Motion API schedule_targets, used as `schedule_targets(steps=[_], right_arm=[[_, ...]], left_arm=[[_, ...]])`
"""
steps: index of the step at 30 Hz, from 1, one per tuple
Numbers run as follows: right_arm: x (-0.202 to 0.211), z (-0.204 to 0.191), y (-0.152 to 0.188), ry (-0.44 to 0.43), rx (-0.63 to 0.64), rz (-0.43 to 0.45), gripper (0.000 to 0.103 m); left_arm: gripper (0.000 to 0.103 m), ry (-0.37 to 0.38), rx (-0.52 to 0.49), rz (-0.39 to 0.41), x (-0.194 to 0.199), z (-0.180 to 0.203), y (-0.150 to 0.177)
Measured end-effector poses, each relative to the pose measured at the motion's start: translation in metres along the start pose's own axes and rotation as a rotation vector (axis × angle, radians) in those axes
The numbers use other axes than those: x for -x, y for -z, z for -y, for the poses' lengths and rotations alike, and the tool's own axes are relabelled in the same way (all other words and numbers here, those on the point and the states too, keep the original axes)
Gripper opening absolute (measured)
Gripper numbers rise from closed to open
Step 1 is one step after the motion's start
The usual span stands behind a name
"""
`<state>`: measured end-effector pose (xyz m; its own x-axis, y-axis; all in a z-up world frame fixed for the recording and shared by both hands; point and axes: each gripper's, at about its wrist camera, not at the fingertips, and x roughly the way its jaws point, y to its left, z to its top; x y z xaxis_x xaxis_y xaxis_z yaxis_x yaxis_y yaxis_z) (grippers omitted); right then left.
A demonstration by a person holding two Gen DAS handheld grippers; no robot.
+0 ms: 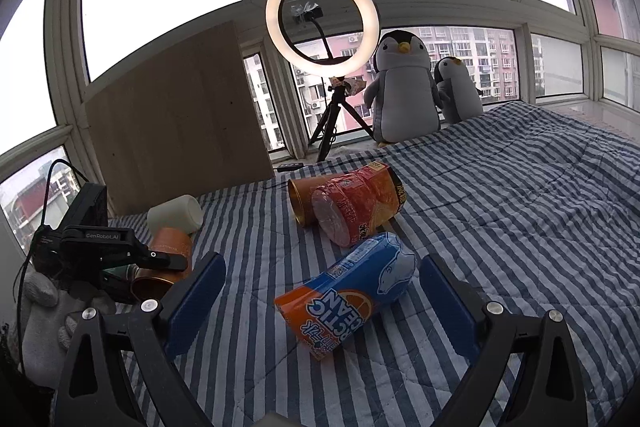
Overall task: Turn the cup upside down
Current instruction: 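Close the left gripper on the orange paper cup's body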
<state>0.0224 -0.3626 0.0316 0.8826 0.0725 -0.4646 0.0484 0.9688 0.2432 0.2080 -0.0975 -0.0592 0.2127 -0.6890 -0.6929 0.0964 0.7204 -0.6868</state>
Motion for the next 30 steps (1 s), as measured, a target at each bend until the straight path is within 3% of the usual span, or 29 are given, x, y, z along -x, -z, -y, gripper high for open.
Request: schedule_targets(steps=[6,9,12,16,21,25,30], right_arm=[[-0.016,-0.031,0.002,-0.083,0.041,-0.098,0.096],[-0.029,-0.048,0.001,-0.129,0.042,-0.161,0.096],[-0.042,-0.065,0.001,-0.169,0.053,-0.222,0.096],[-0.065,-0.08,-0.001,-0.231,0.047,-0.34,0.096],[-0.105,-0.087,-0.001,-0.282,-0.02,-0.516,0.096],[-0.133,-0.09,0.006,-0.308,-0.073,-0.639,0.081],[-0.15,-0.1,0.016,-0.354,-0.091,-0.709,0.079]], left_arm=[[0.071,-0.019,-0.016,-0.045,0.005,-0.016,0.031],[0.088,-0.016,-0.066,-0.076,0.006,-0.013,0.036],[0.09,-0.032,-0.117,-0.045,0.021,-0.01,0.041],[0.091,-0.029,-0.156,0.01,0.047,-0.015,0.041],[0.09,0.004,-0.154,0.0,0.064,-0.025,0.04],[0.089,0.021,-0.147,-0.021,0.061,-0.024,0.027],[0.079,0.013,-0.163,-0.066,0.039,-0.019,0.017]])
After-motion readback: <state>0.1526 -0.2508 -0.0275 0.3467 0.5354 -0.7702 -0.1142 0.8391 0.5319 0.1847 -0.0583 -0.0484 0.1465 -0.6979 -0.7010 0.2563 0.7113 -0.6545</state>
